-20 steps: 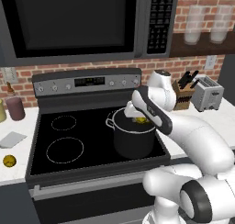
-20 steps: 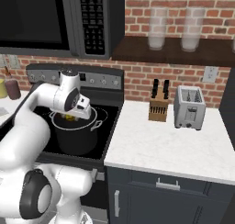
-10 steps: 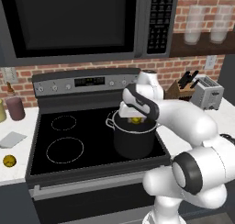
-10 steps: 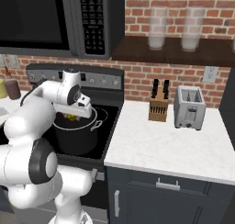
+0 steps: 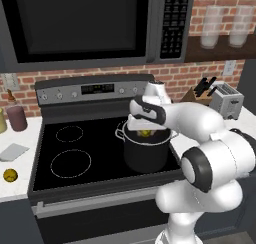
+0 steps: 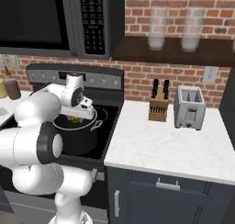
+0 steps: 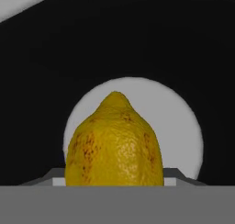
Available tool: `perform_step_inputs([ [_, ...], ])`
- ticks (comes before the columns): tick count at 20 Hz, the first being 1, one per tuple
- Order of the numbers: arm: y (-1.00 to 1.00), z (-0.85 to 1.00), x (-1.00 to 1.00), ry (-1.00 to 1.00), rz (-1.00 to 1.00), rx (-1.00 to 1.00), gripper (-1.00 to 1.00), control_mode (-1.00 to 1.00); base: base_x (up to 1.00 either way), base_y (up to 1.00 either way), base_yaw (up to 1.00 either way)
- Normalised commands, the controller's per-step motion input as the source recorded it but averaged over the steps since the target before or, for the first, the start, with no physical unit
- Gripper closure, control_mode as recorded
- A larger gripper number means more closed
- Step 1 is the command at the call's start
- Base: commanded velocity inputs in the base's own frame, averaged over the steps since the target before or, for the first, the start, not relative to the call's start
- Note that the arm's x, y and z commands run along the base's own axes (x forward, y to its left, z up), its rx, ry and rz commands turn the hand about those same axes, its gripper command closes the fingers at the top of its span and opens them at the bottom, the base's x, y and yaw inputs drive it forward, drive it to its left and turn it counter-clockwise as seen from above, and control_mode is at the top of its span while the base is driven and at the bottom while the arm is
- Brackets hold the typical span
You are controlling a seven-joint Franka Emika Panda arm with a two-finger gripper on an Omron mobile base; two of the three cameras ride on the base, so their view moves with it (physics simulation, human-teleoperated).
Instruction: Put the lemon and lemon in the pot. Retrieve the spatula and lightly stir the vegetables in the pot.
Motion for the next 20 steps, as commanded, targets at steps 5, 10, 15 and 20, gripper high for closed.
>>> perform_step_inputs([
  [5, 0.00, -0.43, 0.09, 0.00, 0.00, 0.00, 1.00, -1.00, 0.00, 0.00, 0.00],
  [10, 0.00, -0.36, 0.09, 0.00, 0.00, 0.00, 1.00, -1.00, 0.00, 0.00, 0.00],
  [15, 0.00, -0.24, 0.12, 0.00, 0.00, 0.00, 1.00, -1.00, 0.00, 0.00, 0.00],
  [20, 0.00, -0.24, 0.05, 0.00, 0.00, 0.00, 1.00, -1.00, 0.00, 0.00, 0.00],
])
